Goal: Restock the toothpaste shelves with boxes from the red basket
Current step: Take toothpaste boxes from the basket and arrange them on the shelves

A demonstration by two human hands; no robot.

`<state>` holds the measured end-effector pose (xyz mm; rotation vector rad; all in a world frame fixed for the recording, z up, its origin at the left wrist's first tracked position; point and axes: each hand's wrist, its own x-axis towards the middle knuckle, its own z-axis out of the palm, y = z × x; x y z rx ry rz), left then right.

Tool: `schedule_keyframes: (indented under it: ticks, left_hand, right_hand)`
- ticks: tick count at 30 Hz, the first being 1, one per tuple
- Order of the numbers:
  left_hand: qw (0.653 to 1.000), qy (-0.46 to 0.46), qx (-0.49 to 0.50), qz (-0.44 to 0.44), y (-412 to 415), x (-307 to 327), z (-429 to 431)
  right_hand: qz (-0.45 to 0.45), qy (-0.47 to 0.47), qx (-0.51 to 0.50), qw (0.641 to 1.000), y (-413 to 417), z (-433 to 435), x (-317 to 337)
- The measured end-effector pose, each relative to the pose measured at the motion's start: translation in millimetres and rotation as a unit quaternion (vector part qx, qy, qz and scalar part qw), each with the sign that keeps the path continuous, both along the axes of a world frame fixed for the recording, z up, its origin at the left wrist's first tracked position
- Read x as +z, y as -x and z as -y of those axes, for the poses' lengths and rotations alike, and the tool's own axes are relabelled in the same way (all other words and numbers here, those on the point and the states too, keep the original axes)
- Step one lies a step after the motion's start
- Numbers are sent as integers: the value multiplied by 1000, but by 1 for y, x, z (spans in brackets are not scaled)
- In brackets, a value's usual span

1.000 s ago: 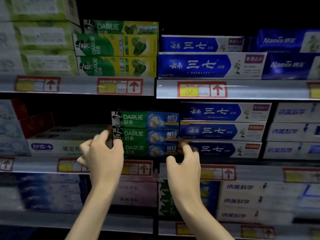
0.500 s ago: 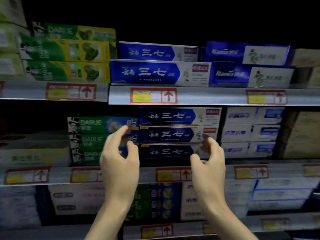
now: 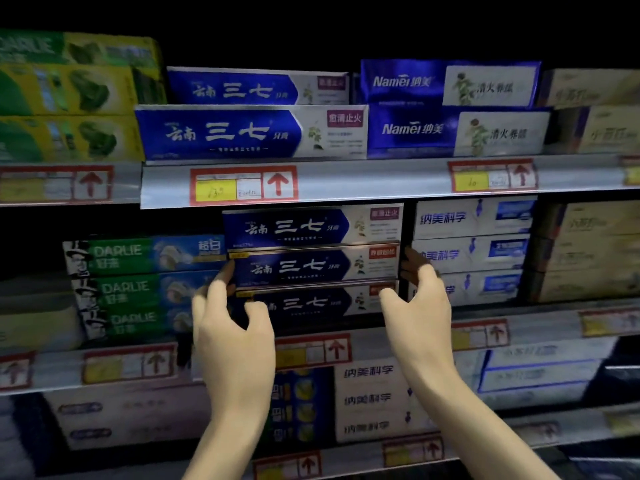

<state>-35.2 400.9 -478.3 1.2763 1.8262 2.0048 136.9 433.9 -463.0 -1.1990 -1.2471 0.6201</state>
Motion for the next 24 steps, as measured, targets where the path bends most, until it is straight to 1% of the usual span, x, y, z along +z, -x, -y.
schedule_keyframes:
  ticks: [5,9,15,24]
  left_hand:
    - [999,2,5,39,-7,2,3]
    - [996,46,10,76,-6,4,4]
    - [994,54,-11,94,-10,12,9]
    - [993,63,-20,94,-6,6,5]
  right_hand:
    - [17,-7,13,1000,-3,3,-4]
    - [6,-15,15,1000,-2,5,-3]
    - [-13,-22,8,1000,-1,4,-1]
    - [3,-20,-7,1000,-2,2,-6]
